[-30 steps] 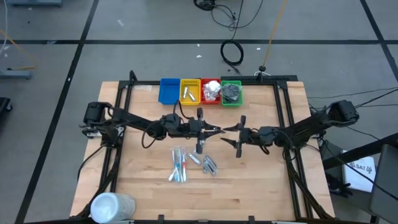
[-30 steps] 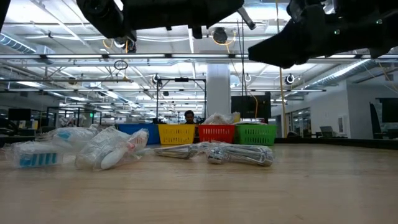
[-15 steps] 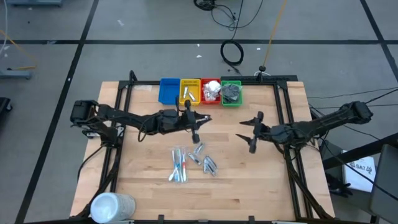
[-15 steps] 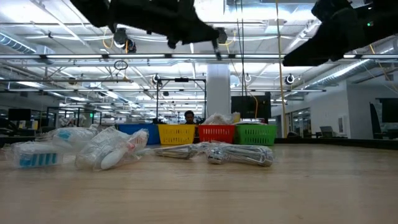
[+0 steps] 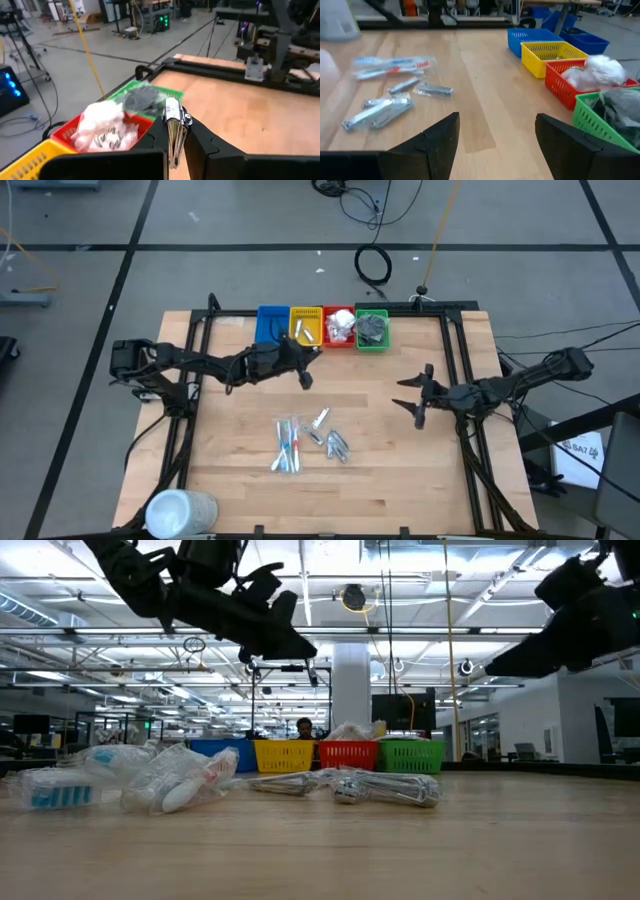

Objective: Pick & Place Travel size toiletries
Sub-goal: Put the nail cutter into the yellow bin

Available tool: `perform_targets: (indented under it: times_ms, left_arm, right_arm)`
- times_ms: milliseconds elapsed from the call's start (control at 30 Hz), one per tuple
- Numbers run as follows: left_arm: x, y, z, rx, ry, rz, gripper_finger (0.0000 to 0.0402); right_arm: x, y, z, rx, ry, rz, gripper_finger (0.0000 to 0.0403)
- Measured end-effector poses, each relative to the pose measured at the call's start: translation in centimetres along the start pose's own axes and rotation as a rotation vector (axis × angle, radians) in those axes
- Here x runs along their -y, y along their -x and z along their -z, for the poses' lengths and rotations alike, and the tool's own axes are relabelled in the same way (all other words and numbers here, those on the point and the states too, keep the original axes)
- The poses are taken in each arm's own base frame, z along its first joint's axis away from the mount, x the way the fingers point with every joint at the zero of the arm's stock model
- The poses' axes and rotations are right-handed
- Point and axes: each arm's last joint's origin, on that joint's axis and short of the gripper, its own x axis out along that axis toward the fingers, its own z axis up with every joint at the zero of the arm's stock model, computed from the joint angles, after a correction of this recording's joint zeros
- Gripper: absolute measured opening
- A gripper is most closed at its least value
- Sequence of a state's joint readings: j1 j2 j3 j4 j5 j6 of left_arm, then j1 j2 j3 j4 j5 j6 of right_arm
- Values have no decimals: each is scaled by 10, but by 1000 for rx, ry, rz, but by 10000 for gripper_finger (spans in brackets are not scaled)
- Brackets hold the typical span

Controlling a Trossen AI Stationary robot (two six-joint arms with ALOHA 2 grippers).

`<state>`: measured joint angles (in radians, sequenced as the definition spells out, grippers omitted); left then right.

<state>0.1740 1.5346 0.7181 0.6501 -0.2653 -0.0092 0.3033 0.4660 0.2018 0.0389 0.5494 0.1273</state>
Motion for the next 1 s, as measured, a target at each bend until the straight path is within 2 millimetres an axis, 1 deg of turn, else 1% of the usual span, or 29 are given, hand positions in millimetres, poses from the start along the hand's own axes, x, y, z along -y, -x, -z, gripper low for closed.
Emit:
perform_targets:
  times_ms: [100,233,333,467,567,767,867,1000]
  left_arm:
    - [-7,-2,-1,1,9,-75,17]
    - [-23,-4,3,-31,74,-223,17]
    - [-36,-5,4,-32,141,-280,17]
    - [-54,-8,7,-70,224,-346,17]
    - [-67,-13,-1,-140,253,-397,17]
    - [-85,-35,-21,-267,260,-419,17]
    - [-93,-47,-20,-344,268,-450,17]
    - [-107,-64,-9,-433,301,-467,17]
  right_arm:
    - [2,1,11,38,-34,-6,247]
    - [4,1,27,25,-70,-9,247]
    - [4,1,27,33,-113,-13,247]
    - [4,1,27,37,-101,-8,247]
    - [4,1,24,65,-90,-10,247]
    - [4,1,23,72,-82,-10,247]
    - [4,1,23,72,-84,-10,247]
    - [4,1,23,72,-86,-10,247]
